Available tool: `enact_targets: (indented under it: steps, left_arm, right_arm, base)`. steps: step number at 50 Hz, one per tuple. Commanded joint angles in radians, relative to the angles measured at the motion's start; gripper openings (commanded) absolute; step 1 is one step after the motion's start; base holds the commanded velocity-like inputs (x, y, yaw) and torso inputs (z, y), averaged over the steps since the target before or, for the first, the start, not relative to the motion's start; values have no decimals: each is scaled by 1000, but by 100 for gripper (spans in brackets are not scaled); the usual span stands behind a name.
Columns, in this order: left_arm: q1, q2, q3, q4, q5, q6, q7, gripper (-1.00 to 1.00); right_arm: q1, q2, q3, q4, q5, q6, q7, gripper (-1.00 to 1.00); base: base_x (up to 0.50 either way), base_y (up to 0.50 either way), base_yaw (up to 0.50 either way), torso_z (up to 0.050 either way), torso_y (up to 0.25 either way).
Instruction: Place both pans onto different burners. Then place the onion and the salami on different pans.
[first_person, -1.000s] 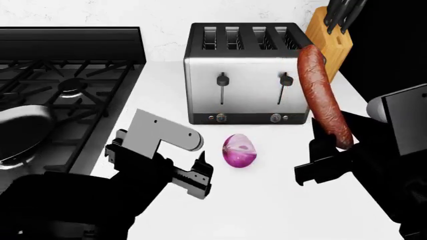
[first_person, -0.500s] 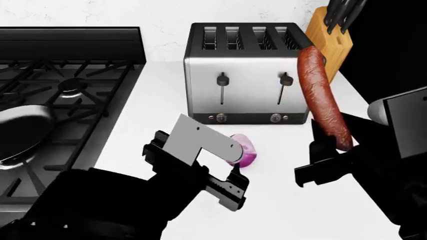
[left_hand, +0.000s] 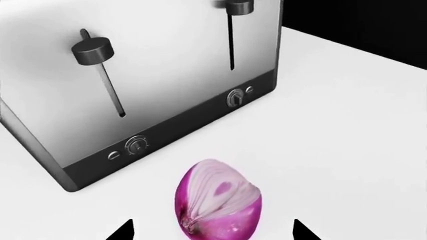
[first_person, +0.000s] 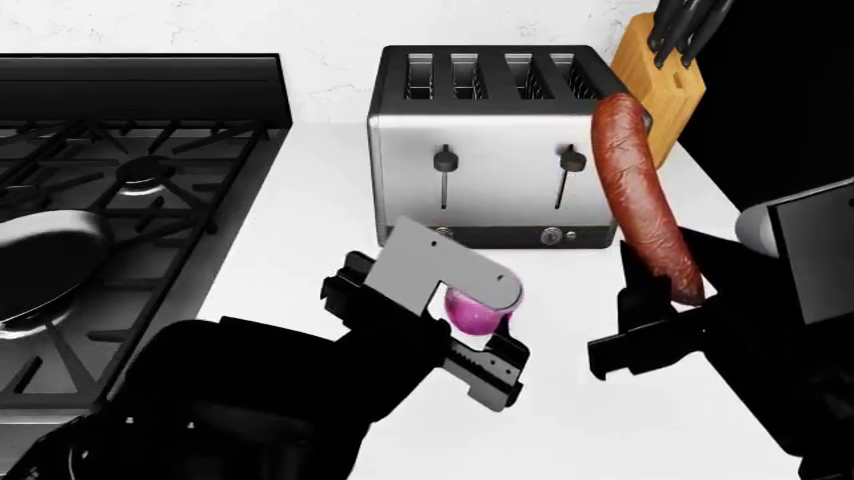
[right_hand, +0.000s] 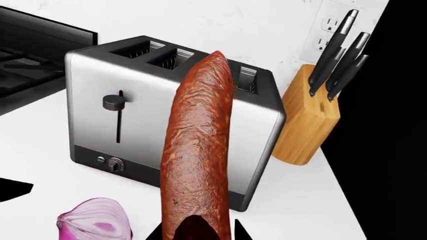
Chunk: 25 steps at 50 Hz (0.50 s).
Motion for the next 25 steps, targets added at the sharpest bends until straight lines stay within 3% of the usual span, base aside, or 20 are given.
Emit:
enact_targets:
  steps: [1,25]
  left_arm:
    - [-11,23,22,-54,39,12,46,100]
    - [-17,51,72,-162,140,52,145,100]
  right_arm:
    - [-20,10,12,-14,-17,-6,-17,-100]
    - [-95,29,32,-36,-64,-42,-58,-100]
  base:
    - [0,0,0,0,0]
    - [0,0,0,0,0]
